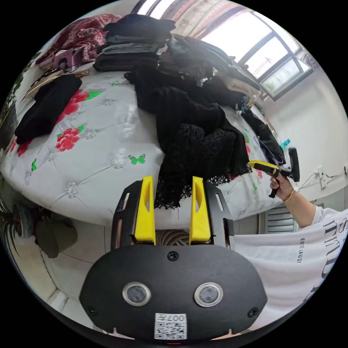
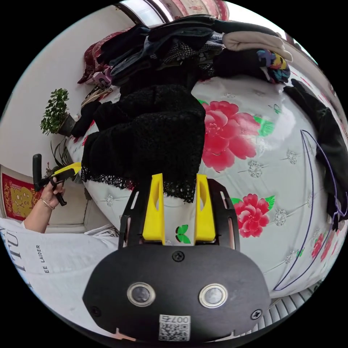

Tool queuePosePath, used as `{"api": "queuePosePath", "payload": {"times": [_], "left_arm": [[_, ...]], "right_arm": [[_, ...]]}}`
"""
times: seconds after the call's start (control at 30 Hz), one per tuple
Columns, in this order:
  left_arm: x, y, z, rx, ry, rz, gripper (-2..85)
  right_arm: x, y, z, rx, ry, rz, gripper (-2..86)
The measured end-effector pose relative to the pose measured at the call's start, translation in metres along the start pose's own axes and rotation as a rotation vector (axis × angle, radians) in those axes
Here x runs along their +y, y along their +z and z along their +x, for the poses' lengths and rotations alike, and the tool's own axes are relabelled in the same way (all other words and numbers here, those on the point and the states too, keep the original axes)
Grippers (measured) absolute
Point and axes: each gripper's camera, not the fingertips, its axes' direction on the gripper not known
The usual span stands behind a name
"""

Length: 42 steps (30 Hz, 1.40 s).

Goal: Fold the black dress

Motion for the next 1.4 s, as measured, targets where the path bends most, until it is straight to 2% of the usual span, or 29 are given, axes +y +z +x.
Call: {"api": "queuePosePath", "payload": {"times": [0.07,0.13,0.17,0.27,0.33,0.5,0.67,0.73,0.83,0.9,0.97,1.03,1.13,1.3,1.4], "left_arm": [[-0.010,0.022,0.013,-0.051,0.050,-0.059,11.5],[-0.018,0.041,0.017,-0.205,0.035,-0.098,1.3],[-0.018,0.040,0.017,-0.237,0.031,-0.087,1.0],[-0.021,0.035,0.006,-0.120,0.038,-0.113,-0.3],[-0.014,0.021,-0.011,-0.018,0.025,-0.104,-0.6],[0.019,-0.038,-0.068,0.199,-0.091,-0.021,-0.9],[0.075,-0.117,-0.131,0.419,-0.165,0.132,-0.9],[0.110,-0.149,-0.157,0.662,-0.170,0.284,-0.9],[0.143,-0.164,-0.172,0.840,-0.169,0.376,-0.9],[0.158,-0.164,-0.179,0.856,-0.184,0.406,-0.9],[0.171,-0.150,-0.193,0.844,-0.260,0.368,-0.9],[0.192,-0.123,-0.215,0.798,-0.428,0.316,-0.9],[0.208,-0.101,-0.226,0.816,-0.533,0.293,-1.0],[0.207,-0.100,-0.225,0.767,-0.503,0.251,-1.0],[0.205,-0.107,-0.228,0.742,-0.471,0.246,-1.0]], "right_arm": [[-0.003,-0.005,-0.017,0.074,-0.032,0.055,10.0],[-0.002,-0.005,-0.042,0.090,-0.094,0.094,9.9],[-0.002,-0.001,-0.047,0.084,-0.109,0.089,9.9],[-0.009,0.033,-0.063,0.062,-0.148,-0.003,9.0],[-0.018,0.067,-0.059,0.120,-0.133,-0.128,5.9],[-0.002,0.006,-0.011,0.076,-0.108,0.043,0.8],[0.068,-0.102,0.082,-0.214,-0.058,0.215,0.1],[0.110,-0.139,0.123,-0.504,-0.039,0.287,0.2],[0.147,-0.151,0.145,-0.763,-0.050,0.298,0.8],[0.160,-0.141,0.151,-0.800,-0.029,0.284,1.7],[0.166,-0.119,0.155,-0.747,0.025,0.260,3.7],[0.168,-0.083,0.157,-0.646,0.083,0.203,6.5],[0.172,-0.047,0.153,-0.515,0.102,0.104,9.4],[0.196,-0.006,0.153,-0.303,0.087,-0.040,11.7],[0.218,0.024,0.176,-0.342,0.175,-0.089,12.4]]}}
